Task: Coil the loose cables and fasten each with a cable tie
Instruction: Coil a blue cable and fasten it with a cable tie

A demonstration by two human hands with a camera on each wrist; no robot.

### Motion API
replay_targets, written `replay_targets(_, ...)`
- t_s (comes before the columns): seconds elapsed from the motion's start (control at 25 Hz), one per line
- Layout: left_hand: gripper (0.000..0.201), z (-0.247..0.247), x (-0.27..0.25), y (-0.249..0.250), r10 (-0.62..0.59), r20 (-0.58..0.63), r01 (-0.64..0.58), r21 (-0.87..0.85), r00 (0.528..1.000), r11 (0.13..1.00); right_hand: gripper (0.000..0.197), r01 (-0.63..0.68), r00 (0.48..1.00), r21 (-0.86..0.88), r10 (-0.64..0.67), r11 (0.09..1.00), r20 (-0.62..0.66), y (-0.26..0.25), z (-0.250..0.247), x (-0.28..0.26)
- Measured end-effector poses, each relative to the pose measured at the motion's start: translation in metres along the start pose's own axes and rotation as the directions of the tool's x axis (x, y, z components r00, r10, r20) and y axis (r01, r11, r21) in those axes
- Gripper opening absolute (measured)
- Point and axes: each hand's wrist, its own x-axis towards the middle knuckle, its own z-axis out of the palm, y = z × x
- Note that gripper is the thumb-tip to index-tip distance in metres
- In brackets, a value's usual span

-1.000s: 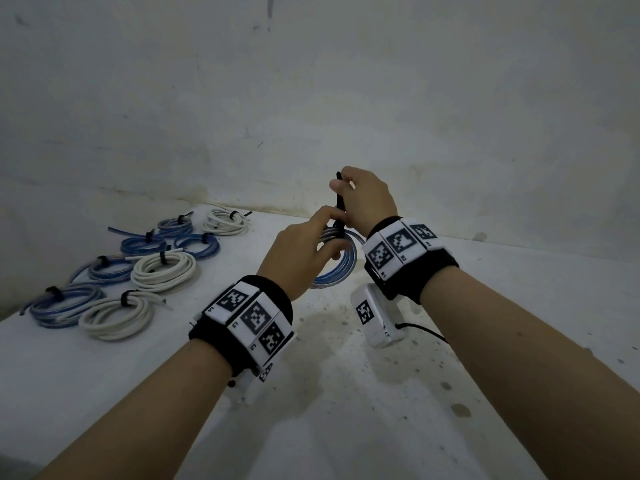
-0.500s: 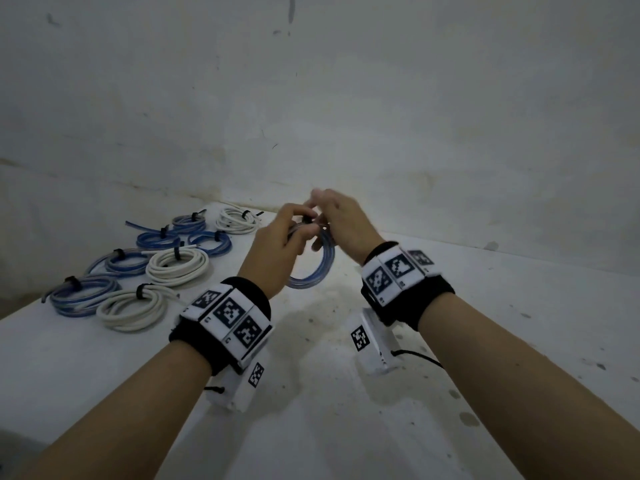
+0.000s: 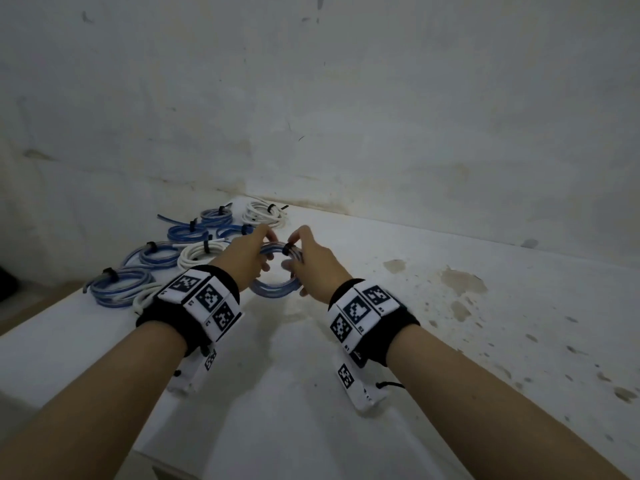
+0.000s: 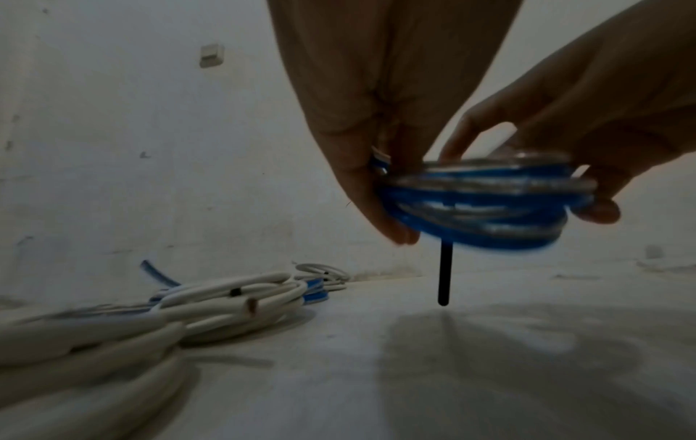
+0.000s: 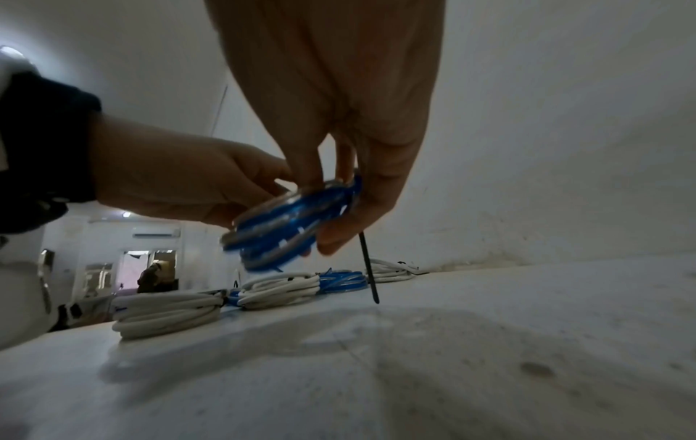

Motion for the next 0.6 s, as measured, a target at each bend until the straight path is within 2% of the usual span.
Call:
replay_targets(0.08,0.033,-0.003,0.001,-0.011,-0.084,0.074,0.059,0.297,0.994,0.953,0.032,-0.016,0.996,-0.032,0.019,0.999,0.085,-0.001,0.007,0.004)
replay_targets(0.16,0.054,-0.011,-0.003,-0.021,-0.193,0.099,0.1,0.585,0.976,0.805,0.034,-0.083,0.991,0.001,0.083,0.997,0.108,0.0,0.01,0.014)
replay_targets(0.2,0.064,-0.016,-0.006,-0.025,-0.253,0.104,0.126,0.652,0.962,0.748,0.036,-0.113,0.988,0.006,0.112,0.994,0.108,0.001,0.011,0.019)
replay_targets(0.28,0.08,-0.028,-0.011,-0.041,-0.36,0.129,0.175,0.696,0.924,0.697,0.041,-0.107,0.983,-0.078,0.118,0.991,0.142,-0.003,0.018,0.032)
replay_targets(0.36,0.09,-0.034,-0.018,-0.057,-0.431,0.184,0.18,0.716,0.884,0.674,0.048,-0.069,0.969,-0.241,0.122,0.968,0.214,-0.009,0.028,0.04)
replay_targets(0.44,0.095,-0.036,-0.02,-0.07,-0.476,0.237,0.192,0.699,0.847,0.689,0.073,-0.026,0.935,-0.437,0.177,0.899,0.308,-0.013,0.04,0.042)
replay_targets(0.52,0.095,-0.036,-0.019,-0.076,-0.494,0.281,0.215,0.651,0.823,0.728,0.096,0.071,0.913,-0.625,0.202,0.777,0.355,-0.016,0.047,0.041)
replay_targets(0.6,0.092,-0.035,-0.019,-0.079,-0.483,0.302,0.214,0.623,0.822,0.753,0.09,0.144,0.909,-0.657,0.164,0.74,0.384,-0.016,0.05,0.043)
